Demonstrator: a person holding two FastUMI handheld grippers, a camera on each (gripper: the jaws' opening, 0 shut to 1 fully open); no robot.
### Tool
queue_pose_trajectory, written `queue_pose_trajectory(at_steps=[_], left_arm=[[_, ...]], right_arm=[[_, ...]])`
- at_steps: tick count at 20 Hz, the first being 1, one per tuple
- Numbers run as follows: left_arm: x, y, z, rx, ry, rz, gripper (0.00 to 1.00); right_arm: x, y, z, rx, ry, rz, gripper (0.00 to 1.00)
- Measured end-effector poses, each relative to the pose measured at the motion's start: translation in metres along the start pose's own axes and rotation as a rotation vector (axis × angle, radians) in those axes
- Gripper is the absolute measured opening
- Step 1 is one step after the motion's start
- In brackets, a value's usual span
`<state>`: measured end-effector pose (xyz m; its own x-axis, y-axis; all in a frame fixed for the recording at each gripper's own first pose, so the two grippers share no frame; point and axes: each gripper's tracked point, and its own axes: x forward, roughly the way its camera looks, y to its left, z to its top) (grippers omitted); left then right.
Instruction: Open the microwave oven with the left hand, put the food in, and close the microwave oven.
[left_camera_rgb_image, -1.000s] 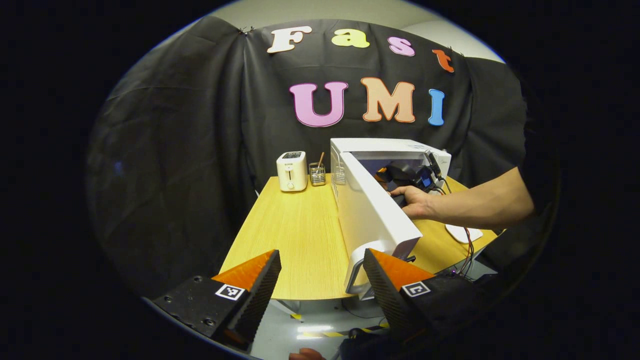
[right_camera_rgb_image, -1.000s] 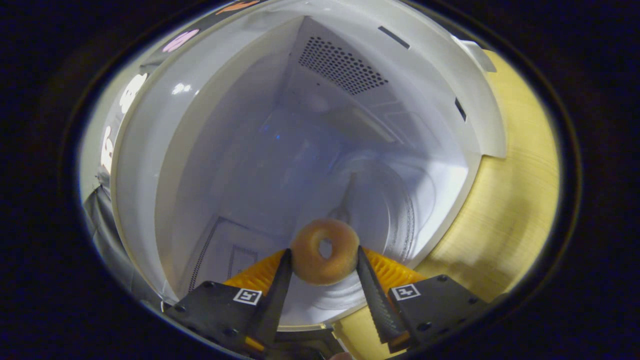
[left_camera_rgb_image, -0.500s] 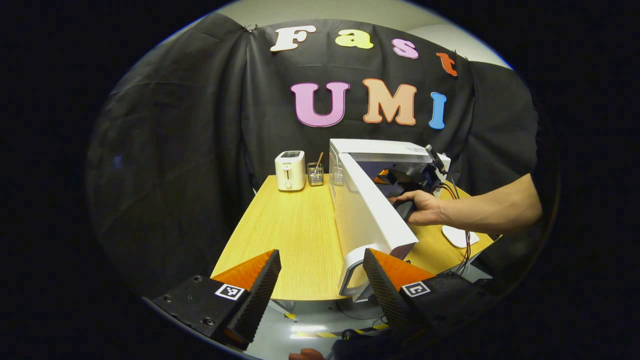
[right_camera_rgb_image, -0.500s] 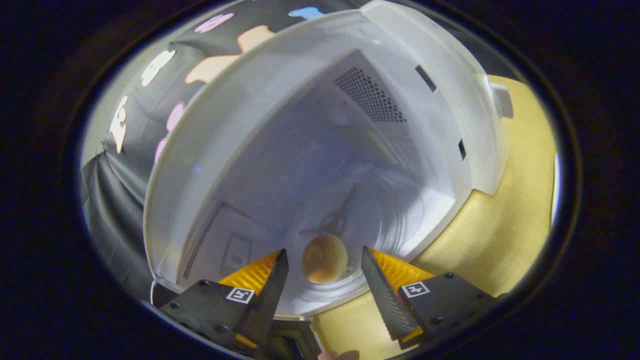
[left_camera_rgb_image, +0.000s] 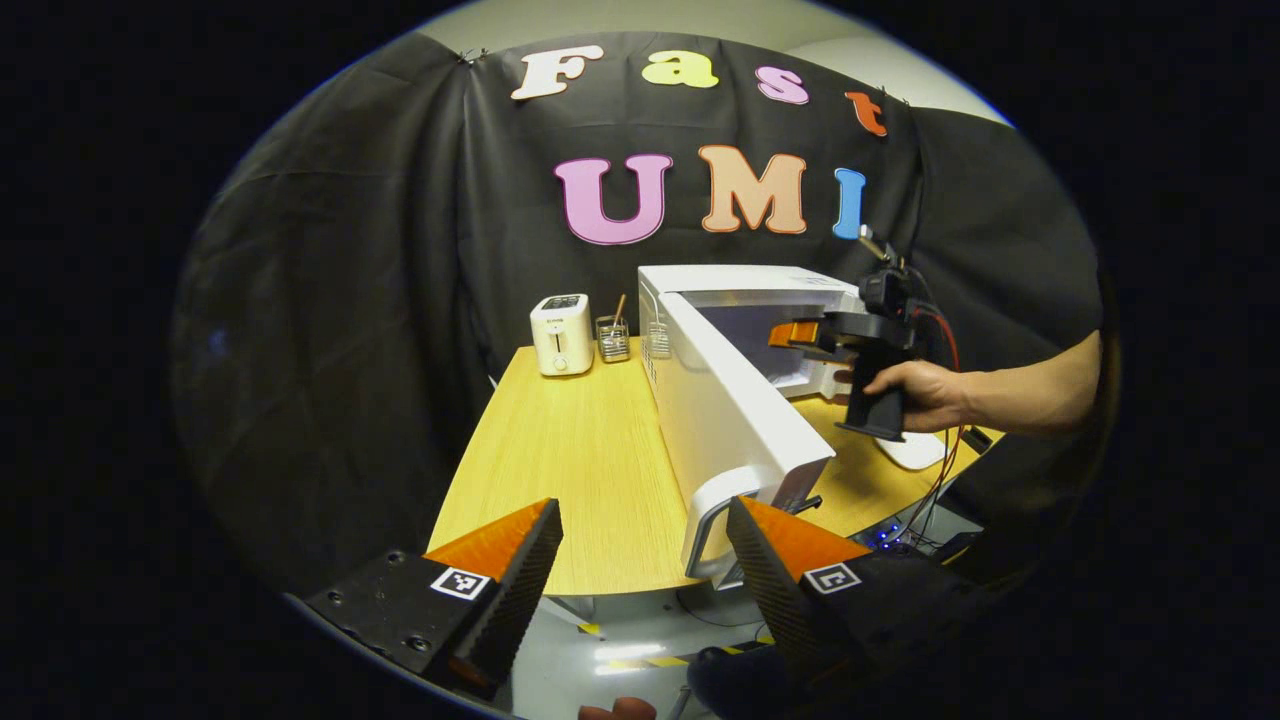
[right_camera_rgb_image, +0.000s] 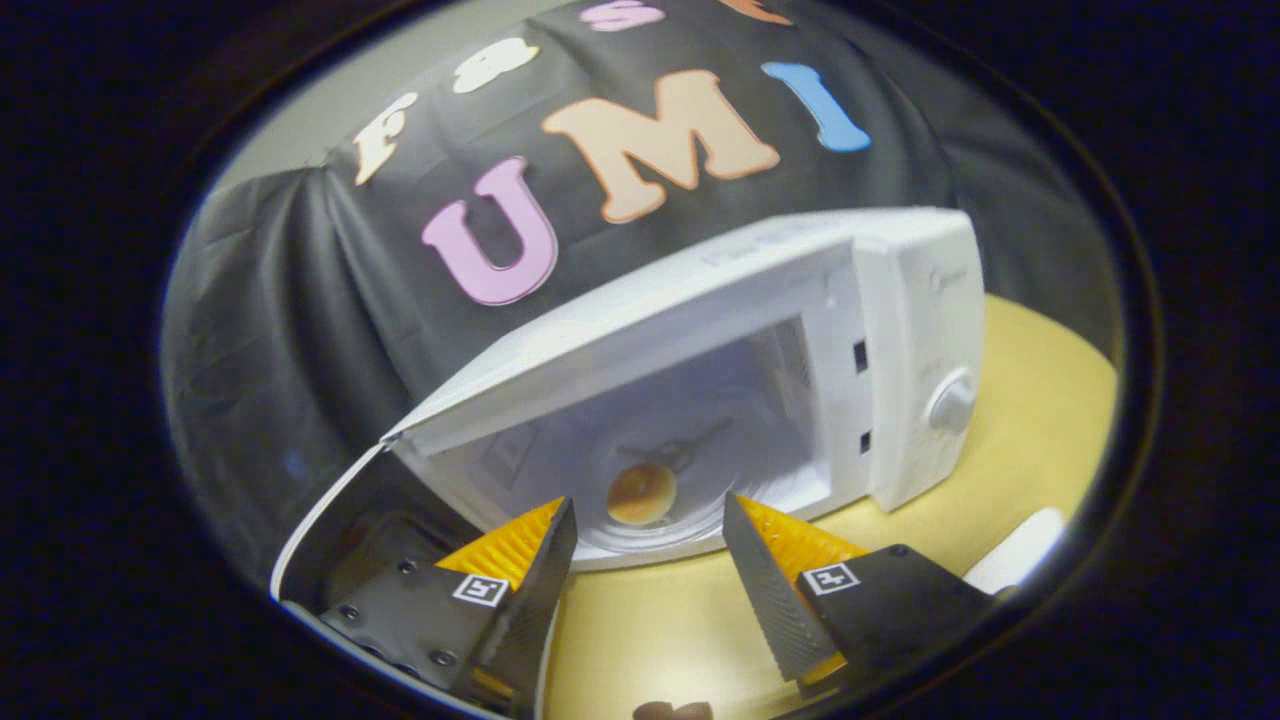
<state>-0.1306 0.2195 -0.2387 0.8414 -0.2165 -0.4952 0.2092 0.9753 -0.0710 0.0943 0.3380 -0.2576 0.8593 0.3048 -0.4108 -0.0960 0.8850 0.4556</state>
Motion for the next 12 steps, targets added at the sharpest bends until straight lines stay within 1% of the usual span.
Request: queue_pose_trajectory(at_steps=[2,4,7,9,10,11,12], left_arm=[[-0.002,0.001,-0.004,-0.019,0.006,-0.004,0.99],[-0.004,0.008,-0.007,-0.018,0.008,0.008,0.99],[-0.002,0.03,-0.011,-0.028,0.01,0.059,0.99],[0.003,0.038,-0.014,-0.034,0.021,0.074,0.98],[0.008,0.04,-0.012,-0.027,0.016,0.083,0.98],[0.015,0.041,-0.014,-0.017,0.03,0.082,0.96],[0.02,0.054,-0.018,0.024,0.039,0.153,0.64]], right_arm=[[-0.027,-0.001,0.026,-0.117,-0.047,0.006,0.8],[-0.052,0.003,0.06,-0.189,-0.114,0.01,0.8],[-0.085,0.011,0.109,-0.269,-0.211,0.012,0.8],[-0.106,0.016,0.141,-0.295,-0.273,0.008,0.8],[-0.113,0.016,0.152,-0.291,-0.294,0.002,0.91],[-0.118,0.016,0.16,-0.284,-0.303,0.0,0.8],[-0.123,0.015,0.164,-0.281,-0.307,-0.005,0.8]])
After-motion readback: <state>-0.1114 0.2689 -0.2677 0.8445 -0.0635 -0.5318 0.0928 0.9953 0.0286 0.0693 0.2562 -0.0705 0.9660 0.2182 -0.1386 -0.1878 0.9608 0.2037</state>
